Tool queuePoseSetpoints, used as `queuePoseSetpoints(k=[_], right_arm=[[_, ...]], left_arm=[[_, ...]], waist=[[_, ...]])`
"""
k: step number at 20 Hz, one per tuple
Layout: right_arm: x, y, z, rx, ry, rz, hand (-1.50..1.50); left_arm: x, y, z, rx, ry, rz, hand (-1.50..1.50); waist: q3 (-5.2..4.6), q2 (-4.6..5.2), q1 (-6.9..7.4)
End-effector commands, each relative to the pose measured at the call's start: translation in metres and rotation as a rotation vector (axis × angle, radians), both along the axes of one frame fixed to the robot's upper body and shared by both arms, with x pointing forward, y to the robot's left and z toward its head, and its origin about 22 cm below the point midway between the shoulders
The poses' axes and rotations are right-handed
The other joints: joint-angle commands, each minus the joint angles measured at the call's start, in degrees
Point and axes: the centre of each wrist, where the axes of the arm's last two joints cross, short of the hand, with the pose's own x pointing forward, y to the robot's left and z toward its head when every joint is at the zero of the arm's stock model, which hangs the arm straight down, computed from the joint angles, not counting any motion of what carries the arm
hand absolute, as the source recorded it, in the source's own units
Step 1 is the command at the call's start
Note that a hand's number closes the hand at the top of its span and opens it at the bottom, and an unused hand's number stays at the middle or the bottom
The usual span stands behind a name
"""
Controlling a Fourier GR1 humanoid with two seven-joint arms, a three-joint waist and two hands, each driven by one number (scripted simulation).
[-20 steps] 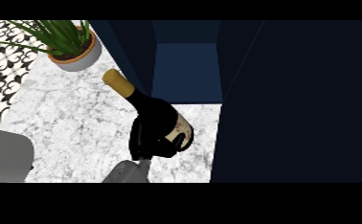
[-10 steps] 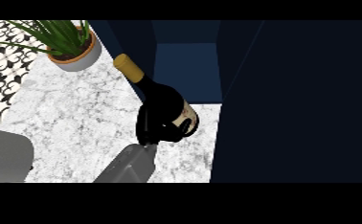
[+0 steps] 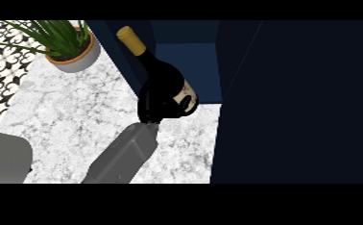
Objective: Pick up the wine, place it into the cabinet and close the cabinet
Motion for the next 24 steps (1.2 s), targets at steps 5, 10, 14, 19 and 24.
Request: queuePoseSetpoints(k=[5,10,14,19,24], right_arm=[[-0.016,-0.009,-0.005,-0.007,-0.010,-0.004,-1.50],[-0.001,0.007,-0.013,-0.001,-0.023,0.007,-1.50],[0.006,-0.002,-0.017,0.009,-0.006,-0.005,-1.50],[0.008,-0.006,-0.002,0.000,-0.013,-0.002,-1.50],[0.004,-0.010,-0.002,-0.006,-0.030,0.013,-1.50]], left_arm=[[0.024,-0.006,0.020,-0.014,-0.008,0.057,1.50],[0.054,-0.002,0.037,0.000,0.000,0.045,1.50],[0.058,0.000,0.039,0.019,0.008,0.058,1.50],[0.081,-0.011,0.071,0.051,0.034,0.043,1.50],[0.081,-0.010,0.069,0.071,0.079,0.045,1.50]], waist=[[0.02,-0.05,-0.24],[0.00,0.27,-0.85],[0.02,0.18,-0.44],[0.01,0.34,-0.87],[0.00,0.71,-2.60]])
